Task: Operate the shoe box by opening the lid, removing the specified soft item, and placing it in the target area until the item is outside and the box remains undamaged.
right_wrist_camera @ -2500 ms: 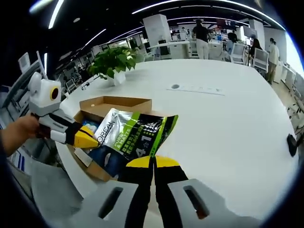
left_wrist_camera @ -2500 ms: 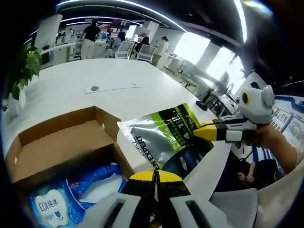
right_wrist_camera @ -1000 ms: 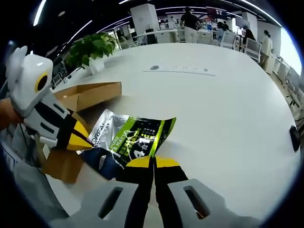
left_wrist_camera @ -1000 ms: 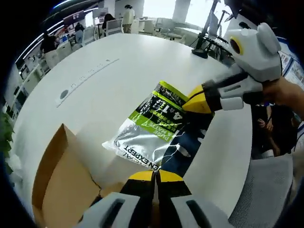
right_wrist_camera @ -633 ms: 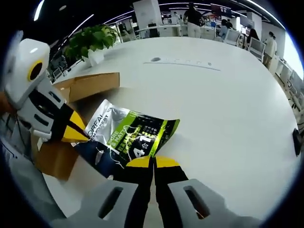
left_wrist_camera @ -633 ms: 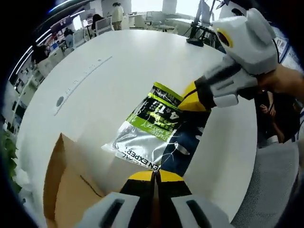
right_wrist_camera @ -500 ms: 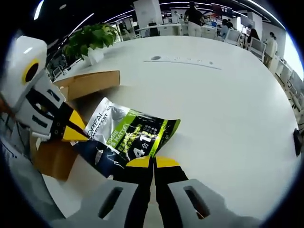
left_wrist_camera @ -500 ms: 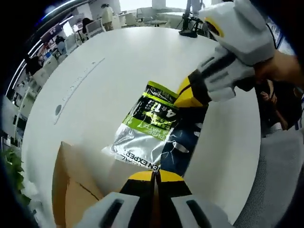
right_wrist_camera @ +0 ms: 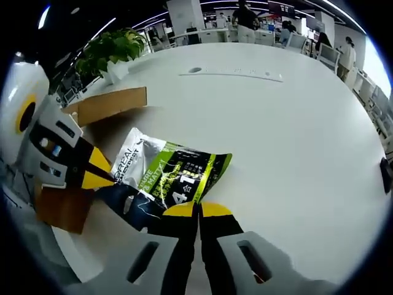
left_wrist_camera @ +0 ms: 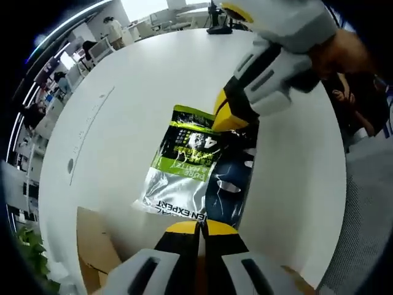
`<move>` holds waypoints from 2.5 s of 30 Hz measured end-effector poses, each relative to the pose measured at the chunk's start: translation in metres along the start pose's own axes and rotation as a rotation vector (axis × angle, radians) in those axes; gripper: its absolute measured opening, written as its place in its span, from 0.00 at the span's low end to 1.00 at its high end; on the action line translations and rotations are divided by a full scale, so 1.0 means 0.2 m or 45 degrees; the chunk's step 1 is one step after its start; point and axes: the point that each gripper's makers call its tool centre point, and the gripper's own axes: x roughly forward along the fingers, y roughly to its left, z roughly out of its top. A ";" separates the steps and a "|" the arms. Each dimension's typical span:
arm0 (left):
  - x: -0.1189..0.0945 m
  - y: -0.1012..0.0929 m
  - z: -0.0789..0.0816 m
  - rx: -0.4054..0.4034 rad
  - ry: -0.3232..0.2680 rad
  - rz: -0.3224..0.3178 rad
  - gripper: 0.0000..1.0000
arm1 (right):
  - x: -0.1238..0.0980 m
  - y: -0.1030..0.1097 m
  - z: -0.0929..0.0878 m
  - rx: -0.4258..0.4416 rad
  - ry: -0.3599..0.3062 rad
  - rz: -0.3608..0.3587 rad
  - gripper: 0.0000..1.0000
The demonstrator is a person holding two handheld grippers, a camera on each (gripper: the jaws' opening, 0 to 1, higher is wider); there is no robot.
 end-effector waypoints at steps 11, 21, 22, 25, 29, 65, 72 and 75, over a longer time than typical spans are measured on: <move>0.01 -0.02 -0.03 0.162 0.047 0.054 0.06 | 0.01 -0.01 0.00 -0.006 -0.003 -0.002 0.00; -0.08 -0.05 -0.04 0.144 0.033 0.125 0.14 | 0.02 -0.01 0.00 -0.059 -0.001 -0.007 0.00; -0.09 -0.05 -0.03 0.117 0.014 0.125 0.15 | 0.02 -0.01 0.00 -0.061 -0.001 -0.007 0.00; -0.12 -0.06 -0.02 0.073 -0.031 0.119 0.16 | 0.01 -0.01 0.00 -0.085 0.003 -0.013 0.01; -0.17 -0.12 0.07 -0.128 -0.179 0.006 0.20 | 0.01 -0.02 0.01 -0.100 0.002 -0.027 0.03; -0.66 -0.06 -0.12 -0.549 -0.617 0.061 0.42 | -0.32 0.15 0.17 -0.144 -0.188 -0.045 0.24; -0.75 -0.05 -0.25 -0.600 -0.639 0.116 0.48 | -0.38 0.27 0.20 -0.179 -0.223 -0.003 0.28; -0.78 -0.03 -0.31 -0.634 -0.663 0.148 0.49 | -0.40 0.32 0.21 -0.188 -0.237 0.020 0.30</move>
